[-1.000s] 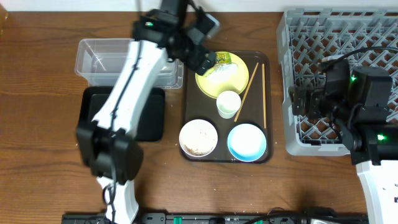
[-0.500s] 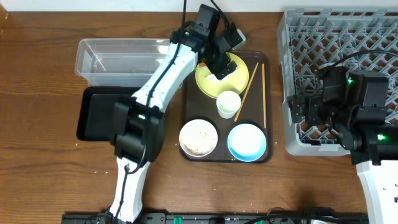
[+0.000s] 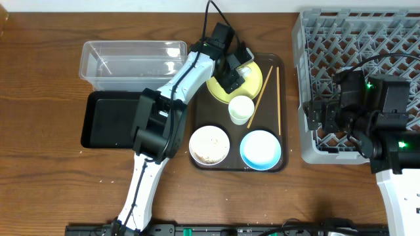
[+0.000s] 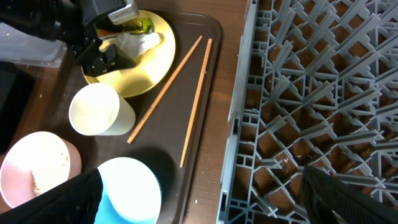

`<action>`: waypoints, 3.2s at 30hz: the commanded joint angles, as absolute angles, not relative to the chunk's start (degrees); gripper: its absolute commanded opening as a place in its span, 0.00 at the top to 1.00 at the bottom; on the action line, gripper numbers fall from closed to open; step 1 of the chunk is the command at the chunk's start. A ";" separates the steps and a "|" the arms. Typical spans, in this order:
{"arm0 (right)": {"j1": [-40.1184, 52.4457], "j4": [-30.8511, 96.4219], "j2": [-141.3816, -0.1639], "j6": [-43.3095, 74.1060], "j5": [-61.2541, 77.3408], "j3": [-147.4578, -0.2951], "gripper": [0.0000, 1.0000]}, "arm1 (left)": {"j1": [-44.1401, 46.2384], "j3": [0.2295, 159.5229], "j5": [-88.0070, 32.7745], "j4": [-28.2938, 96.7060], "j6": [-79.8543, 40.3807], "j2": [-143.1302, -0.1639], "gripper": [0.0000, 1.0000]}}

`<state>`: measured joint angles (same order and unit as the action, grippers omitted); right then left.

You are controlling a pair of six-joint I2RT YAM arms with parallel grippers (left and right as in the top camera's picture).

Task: Sort waste into correct bins and load items into the dishwasher rack
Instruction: 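Reach left gripper to yellow plate and grasp wrapper and tissue, then carry wrapper and tissue with left gripper into clear plastic bin, then grasp the white paper cup with the left gripper and lift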

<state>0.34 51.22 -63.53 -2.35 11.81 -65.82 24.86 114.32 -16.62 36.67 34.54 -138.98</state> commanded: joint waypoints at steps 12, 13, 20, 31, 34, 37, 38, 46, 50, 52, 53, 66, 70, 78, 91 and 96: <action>0.78 51.20 -63.40 -3.05 11.86 -66.92 0.01 | 25.61 115.33 -15.81 39.07 34.83 -140.70 0.66; 0.78 51.22 -63.40 -3.05 11.86 -66.92 0.01 | 25.71 115.33 -15.79 39.46 34.83 -140.70 0.73; 0.78 51.03 -63.40 -3.05 11.86 -66.92 0.01 | 25.30 115.68 -15.77 39.79 28.64 -137.12 0.94; 0.78 50.35 -63.40 -3.05 11.88 -66.92 0.01 | 19.49 115.79 -15.77 48.86 24.12 -118.06 0.94; 0.78 50.35 -63.40 -3.03 11.88 -66.92 0.01 | 16.29 115.79 -15.77 52.07 27.88 -114.85 0.94; 0.78 50.35 -63.40 -3.01 11.88 -66.92 0.01 | 12.51 115.77 -15.77 54.72 33.26 -114.21 0.94; 0.78 50.33 -63.40 -3.01 11.88 -66.92 0.01 | 11.14 115.55 -15.77 55.59 35.31 -114.41 0.94; 0.78 50.06 -63.40 -2.81 11.90 -66.92 0.01 | 1.78 111.85 -15.79 57.12 43.94 -118.48 0.88; 0.78 49.91 -63.40 -2.81 11.92 -66.92 0.01 | -1.02 111.81 -16.01 56.99 43.83 -120.73 0.67; 0.78 49.91 -63.40 -2.79 11.94 -66.92 0.01 | -1.45 111.81 -16.01 57.19 43.27 -121.10 0.52; 0.78 49.89 -63.40 -2.79 12.16 -66.92 0.01 | -1.43 111.81 -16.01 57.19 43.27 -121.10 0.36; 0.78 49.76 -63.37 -2.81 18.52 -66.92 0.01 | 0.40 115.96 -16.05 61.58 23.92 -108.66 0.12; 0.78 49.76 -63.37 -2.81 22.37 -66.92 0.01 | 1.58 115.96 -18.83 65.65 22.59 -103.88 0.12; 0.78 50.85 -63.37 -2.85 24.45 -66.92 0.01 | 4.60 115.33 -21.89 70.26 23.27 -101.86 0.12; 0.78 51.46 -63.40 -2.83 24.03 -66.92 0.02 | 13.96 111.61 -29.15 69.71 15.57 -103.85 0.30; 0.78 51.75 -63.37 -2.81 24.01 -66.92 0.05 | 19.64 107.59 -27.16 67.07 6.15 -107.63 0.38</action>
<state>0.34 51.53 -63.53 -2.35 23.24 -65.84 17.52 110.21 -27.92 67.79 14.00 -104.20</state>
